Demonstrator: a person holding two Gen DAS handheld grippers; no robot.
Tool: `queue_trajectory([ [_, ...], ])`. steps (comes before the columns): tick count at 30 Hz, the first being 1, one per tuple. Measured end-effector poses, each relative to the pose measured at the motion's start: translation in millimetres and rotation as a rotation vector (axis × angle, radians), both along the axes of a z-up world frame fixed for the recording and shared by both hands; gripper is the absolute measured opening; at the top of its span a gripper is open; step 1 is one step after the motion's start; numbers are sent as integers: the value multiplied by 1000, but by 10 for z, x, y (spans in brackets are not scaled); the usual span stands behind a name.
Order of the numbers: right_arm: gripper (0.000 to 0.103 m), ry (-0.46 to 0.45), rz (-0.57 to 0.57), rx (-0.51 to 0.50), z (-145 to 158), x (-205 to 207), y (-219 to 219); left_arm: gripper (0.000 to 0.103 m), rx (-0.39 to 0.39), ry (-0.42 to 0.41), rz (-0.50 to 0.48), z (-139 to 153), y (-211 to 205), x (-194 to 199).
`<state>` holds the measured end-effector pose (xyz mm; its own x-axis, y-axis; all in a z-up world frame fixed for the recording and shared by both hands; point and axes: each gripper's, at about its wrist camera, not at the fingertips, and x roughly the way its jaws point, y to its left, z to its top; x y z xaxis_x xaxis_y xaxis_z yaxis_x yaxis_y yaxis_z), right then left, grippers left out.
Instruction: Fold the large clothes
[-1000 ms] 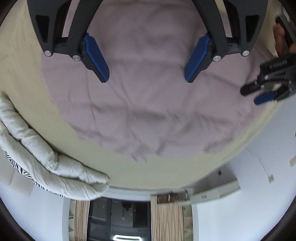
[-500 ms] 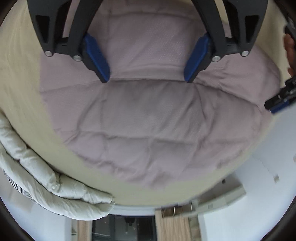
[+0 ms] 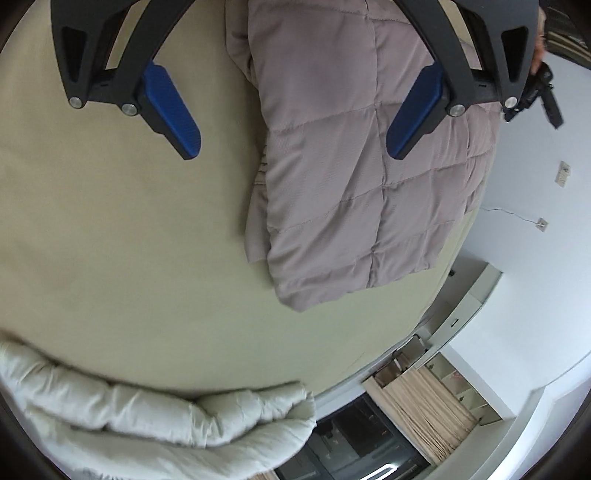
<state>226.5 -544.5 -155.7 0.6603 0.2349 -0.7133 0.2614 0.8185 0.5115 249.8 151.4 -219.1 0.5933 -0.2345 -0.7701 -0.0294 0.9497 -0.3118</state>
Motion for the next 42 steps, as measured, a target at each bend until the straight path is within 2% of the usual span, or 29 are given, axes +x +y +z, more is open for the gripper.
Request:
queue_trajectory([
  [3, 102, 36, 24, 96, -192, 193, -80, 89, -76, 64, -33, -169, -30, 88],
  [6, 90, 82, 43, 198, -432, 355, -88, 89, -125, 93, -70, -275, -135, 226],
  [8, 90, 73, 74, 260, -522, 424, -66, 89, -162, 113, -106, -336, -185, 349],
  [11, 87, 60, 138, 310, -583, 527, -1, 89, -243, 157, -123, -494, -212, 576],
  [18, 87, 56, 215, 390, -705, 634, 55, 86, -399, 194, -105, -765, -196, 1095],
  [23, 87, 63, 225, 406, -782, 786, 95, 82, -423, 237, -98, -956, -348, 1484],
  [26, 83, 77, 222, 375, -769, 875, 182, 70, -409, 249, -89, -1012, -435, 1646],
  [28, 77, 85, 228, 349, -736, 905, 213, 52, -393, 248, -116, -992, -507, 1709],
  [29, 72, 87, 228, 342, -716, 878, 217, 48, -381, 250, -125, -975, -543, 1740],
  [31, 63, 88, 224, 315, -636, 837, 250, 38, -357, 248, -139, -892, -581, 1736],
  [33, 54, 84, 215, 283, -513, 782, 299, 33, -330, 243, -145, -802, -644, 1747],
  [34, 52, 82, 211, 271, -451, 758, 321, 31, -322, 238, -147, -766, -665, 1751],
  [39, 42, 49, 207, 210, -103, 558, 468, 26, -366, 209, -140, -493, -664, 1598],
  [42, 40, 18, 232, 197, 118, 384, 600, 26, -357, 192, -165, -253, -700, 1456],
])
